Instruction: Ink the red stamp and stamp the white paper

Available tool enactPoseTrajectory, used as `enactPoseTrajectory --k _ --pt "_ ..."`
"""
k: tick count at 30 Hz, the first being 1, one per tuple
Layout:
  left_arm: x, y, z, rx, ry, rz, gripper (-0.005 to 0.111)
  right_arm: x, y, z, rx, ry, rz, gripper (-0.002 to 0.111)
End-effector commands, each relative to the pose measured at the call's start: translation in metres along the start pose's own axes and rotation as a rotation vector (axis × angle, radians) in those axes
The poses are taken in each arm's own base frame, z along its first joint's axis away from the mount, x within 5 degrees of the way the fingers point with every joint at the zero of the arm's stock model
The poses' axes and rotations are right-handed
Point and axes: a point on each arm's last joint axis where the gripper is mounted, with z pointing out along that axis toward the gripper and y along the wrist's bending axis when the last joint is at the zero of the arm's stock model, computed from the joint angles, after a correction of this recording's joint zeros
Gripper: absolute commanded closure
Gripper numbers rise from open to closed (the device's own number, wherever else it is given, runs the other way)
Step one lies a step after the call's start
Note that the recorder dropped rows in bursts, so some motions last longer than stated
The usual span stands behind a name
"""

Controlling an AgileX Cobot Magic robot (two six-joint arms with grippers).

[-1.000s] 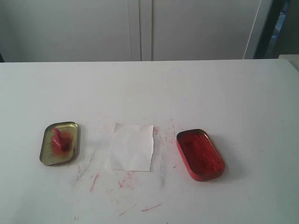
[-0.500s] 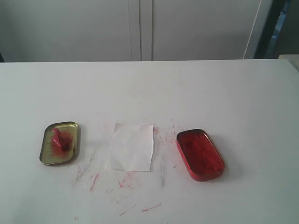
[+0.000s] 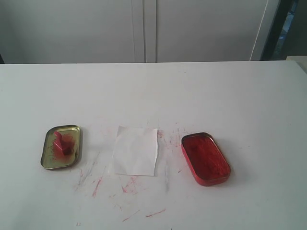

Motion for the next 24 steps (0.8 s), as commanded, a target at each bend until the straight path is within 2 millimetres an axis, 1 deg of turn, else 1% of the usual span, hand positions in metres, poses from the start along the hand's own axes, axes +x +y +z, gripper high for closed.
enactPoseTrajectory --k 1,4,8,11,15,18,20,24 --pt "0.000 0.000 0.000 0.007 -0.003 -0.002 0.107 -0.004 0.012 0.022 -0.067 0.072 0.070 0.108" --pt "0.000 0.000 0.000 0.007 -0.003 -0.002 0.107 0.003 0.025 0.034 -0.170 0.195 0.094 0.108" --pt "0.000 0.000 0.000 0.007 -0.003 -0.002 0.107 0.021 0.039 0.051 -0.303 0.373 0.146 0.108" --pt "0.000 0.000 0.000 0.007 -0.003 -0.002 0.107 0.033 0.050 0.065 -0.437 0.473 0.137 0.108" --pt "0.000 0.000 0.000 0.007 -0.003 -0.002 0.107 0.049 0.061 0.090 -0.576 0.563 0.177 0.108" --pt "0.000 0.000 0.000 0.007 -0.003 -0.002 0.107 0.068 0.069 0.111 -0.617 0.688 0.222 0.108" --pt "0.000 0.000 0.000 0.007 -0.003 -0.002 0.107 0.080 0.080 0.123 -0.674 0.752 0.207 0.108" --pt "0.000 0.000 0.000 0.007 -0.003 -0.002 0.107 0.098 0.106 0.141 -0.770 0.814 0.217 0.108"
